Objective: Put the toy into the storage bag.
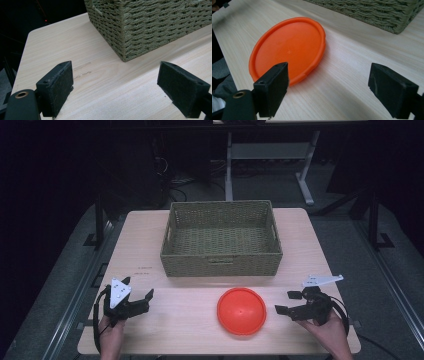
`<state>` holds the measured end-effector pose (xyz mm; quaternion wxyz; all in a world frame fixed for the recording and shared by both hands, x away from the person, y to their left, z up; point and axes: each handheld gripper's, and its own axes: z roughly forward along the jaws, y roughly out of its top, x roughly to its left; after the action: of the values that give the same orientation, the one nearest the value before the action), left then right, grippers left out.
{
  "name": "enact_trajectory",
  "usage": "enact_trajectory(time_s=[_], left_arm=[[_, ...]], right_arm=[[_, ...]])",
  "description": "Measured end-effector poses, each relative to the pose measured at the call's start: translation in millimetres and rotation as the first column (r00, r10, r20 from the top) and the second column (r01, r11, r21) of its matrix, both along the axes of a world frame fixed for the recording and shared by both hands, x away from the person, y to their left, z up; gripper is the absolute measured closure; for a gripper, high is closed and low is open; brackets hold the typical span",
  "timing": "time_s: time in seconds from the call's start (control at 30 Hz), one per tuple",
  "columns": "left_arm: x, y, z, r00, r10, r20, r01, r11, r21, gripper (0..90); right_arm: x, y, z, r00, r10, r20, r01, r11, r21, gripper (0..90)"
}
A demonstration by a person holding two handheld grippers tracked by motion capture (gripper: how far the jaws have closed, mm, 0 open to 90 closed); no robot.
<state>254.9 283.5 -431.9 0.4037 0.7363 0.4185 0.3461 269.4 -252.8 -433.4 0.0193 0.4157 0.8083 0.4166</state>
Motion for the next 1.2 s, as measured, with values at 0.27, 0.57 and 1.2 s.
enact_trajectory(time_s=[0.27,0.57,1.2], left_arm=[[-0.5,-0.2,0.2,1.0000,-0.004,-0.001,0.004,1.0000,0.004,12.8],[-0.3,-0.3,-0.1,1.0000,0.000,-0.001,0.000,1.0000,0.002,12.8],[0.0,-0.1,-0.2,1.0000,0.000,0.001,0.000,1.0000,0.003,12.8]], right_arm=[[11.3,18.7,3.5,0.9980,0.059,-0.020,-0.060,0.9982,-0.010,19.5],[21.4,33.3,5.7,0.9945,0.097,-0.038,-0.099,0.9940,-0.046,21.5],[34.1,57.5,-7.0,0.9854,0.142,-0.093,-0.150,0.9851,-0.084,29.4]])
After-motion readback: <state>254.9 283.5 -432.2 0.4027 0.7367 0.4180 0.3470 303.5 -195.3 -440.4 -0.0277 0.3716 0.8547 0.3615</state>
